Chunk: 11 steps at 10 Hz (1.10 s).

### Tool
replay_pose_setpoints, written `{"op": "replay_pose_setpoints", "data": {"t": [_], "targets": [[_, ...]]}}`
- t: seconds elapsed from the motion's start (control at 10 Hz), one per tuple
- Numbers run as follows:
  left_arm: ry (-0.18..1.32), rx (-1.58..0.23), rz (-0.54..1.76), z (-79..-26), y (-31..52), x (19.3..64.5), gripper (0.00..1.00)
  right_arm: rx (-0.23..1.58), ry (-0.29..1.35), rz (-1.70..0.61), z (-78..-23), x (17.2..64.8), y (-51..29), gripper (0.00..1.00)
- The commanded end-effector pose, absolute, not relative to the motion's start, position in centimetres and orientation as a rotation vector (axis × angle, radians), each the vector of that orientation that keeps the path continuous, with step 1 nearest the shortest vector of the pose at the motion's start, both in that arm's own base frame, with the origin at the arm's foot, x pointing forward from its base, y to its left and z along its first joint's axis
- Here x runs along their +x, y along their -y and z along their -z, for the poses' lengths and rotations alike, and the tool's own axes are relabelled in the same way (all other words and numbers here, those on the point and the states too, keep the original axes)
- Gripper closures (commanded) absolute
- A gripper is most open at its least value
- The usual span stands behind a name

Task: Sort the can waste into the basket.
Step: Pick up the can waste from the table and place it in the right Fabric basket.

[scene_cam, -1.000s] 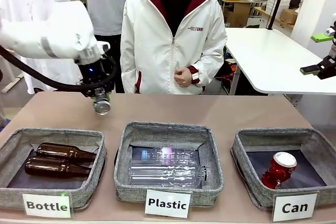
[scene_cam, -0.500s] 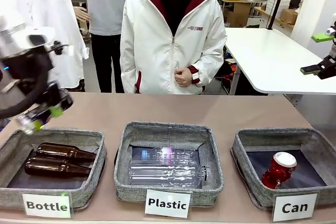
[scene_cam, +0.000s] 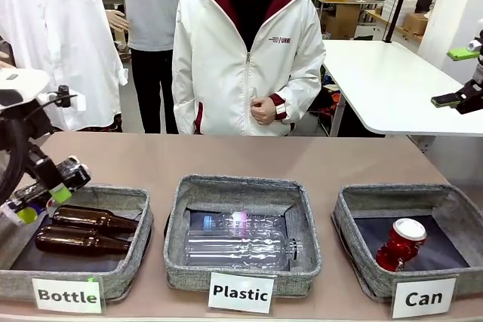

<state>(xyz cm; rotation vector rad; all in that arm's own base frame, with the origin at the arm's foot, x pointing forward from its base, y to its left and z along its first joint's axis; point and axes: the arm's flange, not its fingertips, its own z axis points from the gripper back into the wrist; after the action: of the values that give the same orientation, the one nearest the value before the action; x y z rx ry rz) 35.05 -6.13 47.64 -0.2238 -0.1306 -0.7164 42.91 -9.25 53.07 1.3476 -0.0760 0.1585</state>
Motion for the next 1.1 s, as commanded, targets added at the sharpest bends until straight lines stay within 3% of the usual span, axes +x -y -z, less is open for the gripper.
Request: {"op": "replay_pose_setpoints", "data": {"t": [0.0, 0.1, 0.2, 0.5, 0.7, 1.0], "targets": [[0.103, -0.216, 0.694, -48.5, 6.2, 36.4, 0.61, 1.342, 0.078, -0.178, -53.2, 42.8, 9.4, 0.0], [0.131, -0.224, 0.716, -47.6, 6.1, 35.1, 0.58, 1.348, 0.076, -0.159, -53.1, 42.9, 9.3, 0.0], [0.307, -0.306, 0.839, -48.8, 9.8, 33.6, 0.58, 1.256, 0.032, -0.166, -55.6, 42.4, 8.4, 0.0], [0.59, -0.212, 1.153, -54.9, 24.0, 31.7, 0.58, 1.064, -0.185, -0.157, -56.6, 39.0, 10.0, 0.0], [0.647, -0.203, 1.331, -56.5, 34.1, 32.4, 0.58, 0.985, -0.196, -0.123, -56.0, 35.5, 14.1, 0.0], [0.684, -0.264, 1.561, -57.9, 49.8, 33.9, 0.58, 0.869, -0.085, -0.106, -55.6, 29.2, 20.0, 0.0]]}}
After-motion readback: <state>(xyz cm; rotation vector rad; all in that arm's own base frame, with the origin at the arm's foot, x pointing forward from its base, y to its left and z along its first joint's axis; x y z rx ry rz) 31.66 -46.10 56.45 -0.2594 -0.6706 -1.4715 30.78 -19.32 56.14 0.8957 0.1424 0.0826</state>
